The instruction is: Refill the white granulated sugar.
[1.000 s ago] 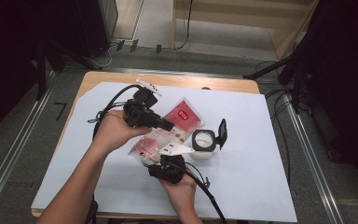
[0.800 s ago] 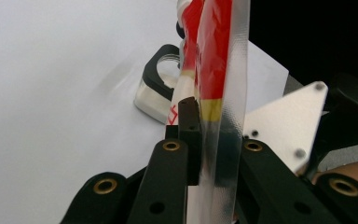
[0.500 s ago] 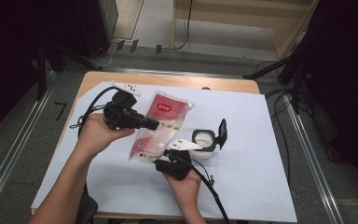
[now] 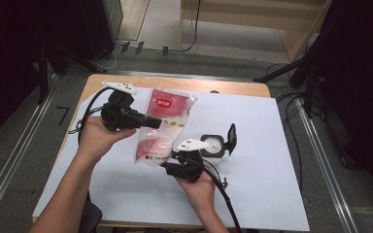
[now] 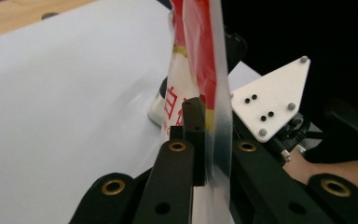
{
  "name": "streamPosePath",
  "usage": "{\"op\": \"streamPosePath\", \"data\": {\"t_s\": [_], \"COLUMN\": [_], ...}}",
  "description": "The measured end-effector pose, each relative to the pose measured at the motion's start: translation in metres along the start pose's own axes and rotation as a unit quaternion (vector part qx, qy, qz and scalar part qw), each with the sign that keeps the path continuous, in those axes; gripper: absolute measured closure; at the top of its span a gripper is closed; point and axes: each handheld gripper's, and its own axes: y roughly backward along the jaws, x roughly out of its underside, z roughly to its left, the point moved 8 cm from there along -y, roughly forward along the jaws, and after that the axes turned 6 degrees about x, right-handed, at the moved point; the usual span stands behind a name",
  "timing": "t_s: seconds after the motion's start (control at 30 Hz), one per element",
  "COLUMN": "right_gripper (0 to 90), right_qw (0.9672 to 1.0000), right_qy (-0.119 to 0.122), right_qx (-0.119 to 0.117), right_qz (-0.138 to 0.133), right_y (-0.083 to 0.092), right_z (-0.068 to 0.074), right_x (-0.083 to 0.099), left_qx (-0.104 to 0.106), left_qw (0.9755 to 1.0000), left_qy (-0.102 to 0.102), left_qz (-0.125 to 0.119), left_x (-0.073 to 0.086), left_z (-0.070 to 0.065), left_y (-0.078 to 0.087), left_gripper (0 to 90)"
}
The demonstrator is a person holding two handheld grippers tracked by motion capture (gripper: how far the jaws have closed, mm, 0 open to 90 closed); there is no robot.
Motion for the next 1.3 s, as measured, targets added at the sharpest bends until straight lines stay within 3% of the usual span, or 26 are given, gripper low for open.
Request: {"op": "streamPosePath", "data": {"t_s": [0.23,0.33,0.5,0.6,0.67,0.83,1.0,1.1,1.2,1.3], "right_gripper": [55.8,55.0,53.8,52.3,52.3,52.4,52.6,52.4,52.2,52.4], "right_qw": [0.9997,0.9992,0.9978,0.9978,0.9974,0.9969,0.9957,0.9948,0.9945,0.9948], "right_qy": [0.019,0.036,0.057,0.041,0.046,0.046,0.066,0.064,0.071,0.064], "right_qx": [-0.003,-0.005,-0.02,-0.047,-0.049,-0.057,-0.062,-0.075,-0.071,-0.072], "right_qz": [0.016,0.02,0.027,0.023,0.028,0.028,0.017,0.025,0.03,0.034], "right_y": [0.012,0.017,0.026,0.033,0.036,0.046,0.058,0.062,0.065,0.068], "right_z": [-0.012,-0.017,-0.017,-0.018,-0.02,-0.024,-0.023,-0.023,-0.028,-0.033], "right_x": [0.0,0.001,0.003,0.002,0.003,0.004,0.002,0.004,0.005,0.006], "left_qx": [-0.019,-0.043,-0.065,-0.072,-0.073,-0.091,-0.093,-0.085,-0.091,-0.109], "left_qw": [0.9994,0.9984,0.9974,0.9968,0.9964,0.995,0.9945,0.9945,0.9938,0.9929], "left_qy": [0.005,0.011,0.013,0.025,0.036,0.037,0.045,0.056,0.053,0.029], "left_qz": [-0.027,-0.036,-0.029,-0.024,-0.023,-0.015,-0.019,-0.025,-0.034,-0.038], "left_x": [-0.004,-0.003,0.0,0.004,0.006,0.01,0.008,0.005,0.002,-0.001], "left_z": [0.008,0.019,0.03,0.039,0.045,0.06,0.071,0.081,0.09,0.098], "left_y": [0.011,0.016,0.014,0.011,0.008,-0.001,-0.008,-0.013,-0.019,-0.026], "left_gripper": [90.0,90.0,90.0,90.0,90.0,90.0,90.0,90.0,90.0,90.0]}}
